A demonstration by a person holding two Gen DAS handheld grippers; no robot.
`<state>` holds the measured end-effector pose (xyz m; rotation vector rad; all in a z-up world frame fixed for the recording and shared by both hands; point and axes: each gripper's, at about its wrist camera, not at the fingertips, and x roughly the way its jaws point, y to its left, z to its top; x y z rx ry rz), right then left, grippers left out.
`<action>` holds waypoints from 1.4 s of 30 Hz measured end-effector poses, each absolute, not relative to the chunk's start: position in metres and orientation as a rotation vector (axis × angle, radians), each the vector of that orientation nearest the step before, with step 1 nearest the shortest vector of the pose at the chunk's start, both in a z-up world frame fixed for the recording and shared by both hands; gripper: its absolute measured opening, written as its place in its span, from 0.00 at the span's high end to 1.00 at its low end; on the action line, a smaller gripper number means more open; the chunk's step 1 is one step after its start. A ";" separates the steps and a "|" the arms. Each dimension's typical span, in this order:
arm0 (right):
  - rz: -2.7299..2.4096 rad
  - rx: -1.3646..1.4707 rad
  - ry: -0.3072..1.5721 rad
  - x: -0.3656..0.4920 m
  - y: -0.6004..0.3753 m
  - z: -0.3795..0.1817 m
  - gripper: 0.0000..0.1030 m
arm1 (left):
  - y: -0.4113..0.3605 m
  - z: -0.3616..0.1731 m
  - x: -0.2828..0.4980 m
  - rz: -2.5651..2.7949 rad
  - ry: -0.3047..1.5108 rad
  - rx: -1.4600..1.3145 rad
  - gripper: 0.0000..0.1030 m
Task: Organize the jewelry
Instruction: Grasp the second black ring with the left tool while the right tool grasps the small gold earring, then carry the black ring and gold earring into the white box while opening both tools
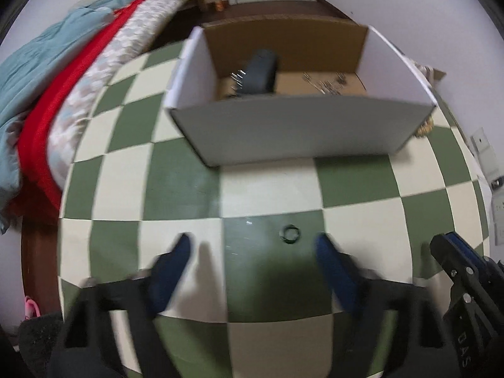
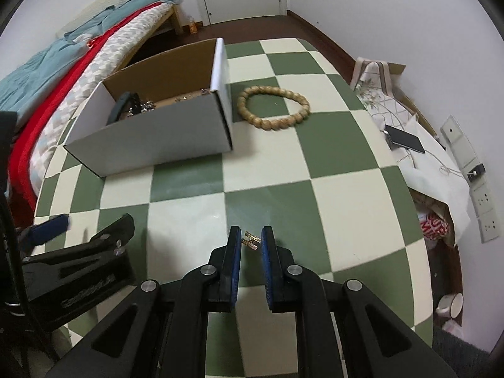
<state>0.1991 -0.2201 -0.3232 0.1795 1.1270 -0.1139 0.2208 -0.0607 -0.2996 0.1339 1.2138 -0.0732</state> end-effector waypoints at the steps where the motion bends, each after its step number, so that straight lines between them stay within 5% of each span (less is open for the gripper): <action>1: -0.115 0.179 1.127 0.199 -0.221 -0.323 0.87 | -0.062 -0.301 0.221 -0.087 1.217 0.126 0.51; 3: -0.118 0.177 1.129 0.197 -0.222 -0.325 0.87 | -0.064 -0.299 0.221 -0.093 1.201 0.125 0.62; 5: -0.122 0.177 1.130 0.197 -0.223 -0.326 0.87 | -0.066 -0.298 0.221 -0.107 1.197 0.123 0.90; 17: -0.119 0.162 1.109 0.195 -0.217 -0.310 0.87 | -0.047 -0.282 0.215 -0.068 1.159 0.113 0.91; 42: 0.002 0.090 0.906 0.167 -0.156 -0.163 0.87 | 0.010 -0.120 0.163 -0.056 0.902 0.000 0.91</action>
